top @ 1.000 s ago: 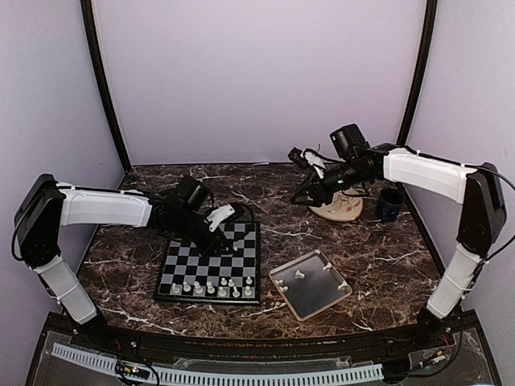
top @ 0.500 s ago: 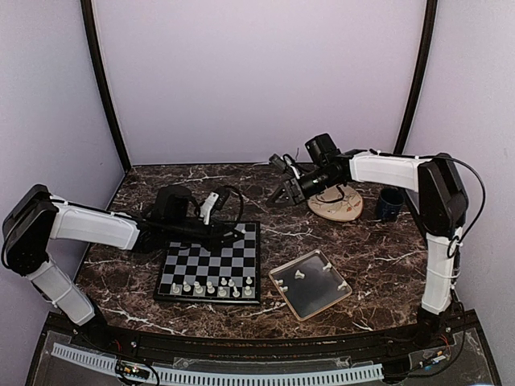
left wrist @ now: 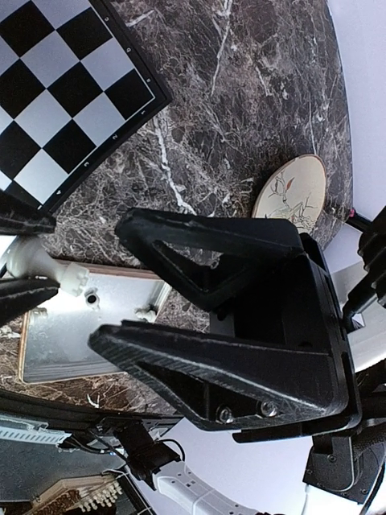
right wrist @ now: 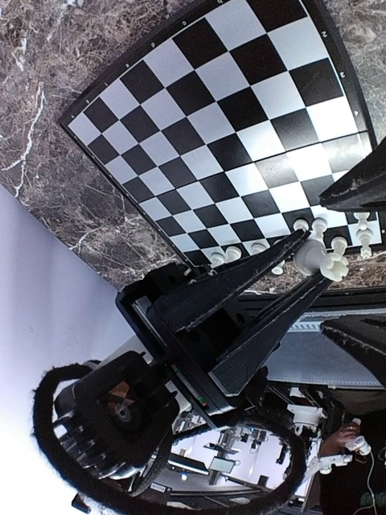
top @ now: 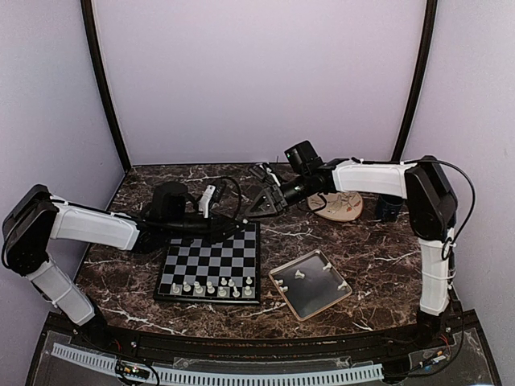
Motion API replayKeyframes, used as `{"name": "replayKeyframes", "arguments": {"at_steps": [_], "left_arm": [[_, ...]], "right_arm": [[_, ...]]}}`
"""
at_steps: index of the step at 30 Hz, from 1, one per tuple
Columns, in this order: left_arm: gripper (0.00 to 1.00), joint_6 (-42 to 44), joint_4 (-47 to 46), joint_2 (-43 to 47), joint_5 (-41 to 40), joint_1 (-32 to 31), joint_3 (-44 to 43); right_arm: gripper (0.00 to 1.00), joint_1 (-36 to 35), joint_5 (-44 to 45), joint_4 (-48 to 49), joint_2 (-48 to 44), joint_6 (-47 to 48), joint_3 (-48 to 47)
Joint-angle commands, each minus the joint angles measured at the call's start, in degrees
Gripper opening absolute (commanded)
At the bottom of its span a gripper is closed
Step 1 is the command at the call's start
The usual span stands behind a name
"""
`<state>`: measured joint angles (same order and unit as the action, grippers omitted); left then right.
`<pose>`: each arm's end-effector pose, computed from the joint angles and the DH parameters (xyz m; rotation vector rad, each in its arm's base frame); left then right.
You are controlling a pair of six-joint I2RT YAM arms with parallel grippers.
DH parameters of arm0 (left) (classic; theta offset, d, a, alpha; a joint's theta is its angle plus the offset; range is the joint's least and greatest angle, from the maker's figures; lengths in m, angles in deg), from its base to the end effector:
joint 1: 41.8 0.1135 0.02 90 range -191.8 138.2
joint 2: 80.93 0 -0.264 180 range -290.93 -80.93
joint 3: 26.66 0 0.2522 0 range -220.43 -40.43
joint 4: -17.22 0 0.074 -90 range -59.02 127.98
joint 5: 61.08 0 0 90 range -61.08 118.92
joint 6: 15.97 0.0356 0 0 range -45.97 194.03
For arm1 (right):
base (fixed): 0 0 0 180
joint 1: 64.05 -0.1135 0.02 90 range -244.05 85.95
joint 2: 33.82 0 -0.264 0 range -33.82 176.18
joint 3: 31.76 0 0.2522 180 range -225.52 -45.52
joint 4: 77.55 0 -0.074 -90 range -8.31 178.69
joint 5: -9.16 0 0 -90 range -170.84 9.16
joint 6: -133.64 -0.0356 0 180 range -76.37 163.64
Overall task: Set up the chess pieces on the board
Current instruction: Pass from the left arm to the right
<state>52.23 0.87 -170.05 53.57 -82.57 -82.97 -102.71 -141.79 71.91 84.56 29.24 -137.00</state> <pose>0.2402 -0.2267 0.2107 0.6418 1.8898 -1.1321 0.3375 0.3099 0.2254 -1.0718 2.1725 1.6857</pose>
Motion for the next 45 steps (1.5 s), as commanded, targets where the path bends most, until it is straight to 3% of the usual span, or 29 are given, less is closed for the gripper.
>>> {"name": "replayKeyframes", "arguments": {"at_steps": [1, 17, 31, 39, 45], "left_arm": [[0.13, -0.72, -1.97, 1.46, 0.57, -0.10, -0.14], [0.13, -1.58, -3.74, 1.11, 0.71, -0.14, 0.27], [0.14, -1.75, -4.13, 1.06, 0.61, -0.10, 0.52], [0.28, -0.93, -2.86, 1.77, -0.29, -0.10, 0.71], [0.39, 3.36, 7.05, 6.61, -2.71, -0.10, 1.29]], "right_arm": [[0.43, -0.69, -2.65, 3.66, 0.96, -2.59, -0.08], [0.38, -2.42, -1.64, 2.08, 1.93, -0.67, 0.13], [0.15, -2.52, -1.28, 3.97, 1.51, -1.59, 1.50], [0.09, -2.56, 1.42, 3.12, 1.11, -0.01, 1.05], [0.08, -2.61, 7.60, -5.32, 2.20, 7.98, -3.33]]}}
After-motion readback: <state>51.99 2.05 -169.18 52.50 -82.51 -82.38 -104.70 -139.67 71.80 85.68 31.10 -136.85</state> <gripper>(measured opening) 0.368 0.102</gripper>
